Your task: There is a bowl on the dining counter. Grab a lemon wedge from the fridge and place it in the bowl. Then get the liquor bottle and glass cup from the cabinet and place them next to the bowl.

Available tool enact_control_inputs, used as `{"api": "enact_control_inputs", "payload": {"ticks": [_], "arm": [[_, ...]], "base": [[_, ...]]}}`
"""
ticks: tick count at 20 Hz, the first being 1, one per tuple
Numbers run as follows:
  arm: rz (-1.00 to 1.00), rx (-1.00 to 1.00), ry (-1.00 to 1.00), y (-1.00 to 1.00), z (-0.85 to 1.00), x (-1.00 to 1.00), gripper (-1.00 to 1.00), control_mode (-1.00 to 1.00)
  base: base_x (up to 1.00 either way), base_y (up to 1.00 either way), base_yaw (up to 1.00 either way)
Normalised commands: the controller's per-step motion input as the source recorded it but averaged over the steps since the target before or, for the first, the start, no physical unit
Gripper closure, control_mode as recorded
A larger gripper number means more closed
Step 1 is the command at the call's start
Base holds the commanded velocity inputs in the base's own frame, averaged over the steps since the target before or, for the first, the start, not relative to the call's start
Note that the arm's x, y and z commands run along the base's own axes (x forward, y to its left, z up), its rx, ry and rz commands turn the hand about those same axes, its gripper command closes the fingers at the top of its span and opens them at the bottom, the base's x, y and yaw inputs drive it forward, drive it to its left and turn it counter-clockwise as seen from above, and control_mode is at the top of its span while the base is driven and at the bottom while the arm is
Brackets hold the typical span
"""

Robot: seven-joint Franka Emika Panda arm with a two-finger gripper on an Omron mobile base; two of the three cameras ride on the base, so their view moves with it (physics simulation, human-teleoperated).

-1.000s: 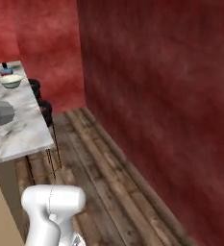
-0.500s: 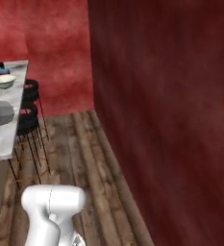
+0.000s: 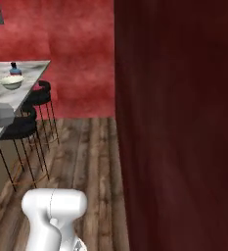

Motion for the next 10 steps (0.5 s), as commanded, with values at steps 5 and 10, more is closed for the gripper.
{"api": "enact_control_inputs", "payload": {"ticks": [5, 10], "arm": [[0.0, 0.0, 0.0, 0.0, 0.0, 0.0, 1.0, 1.0], [0.0, 0.0, 0.0, 0.0, 0.0, 0.0, 1.0, 1.0]], "base": [[0.86, -0.4, 0.52], [0.95, -0.28, 0.57]]}}
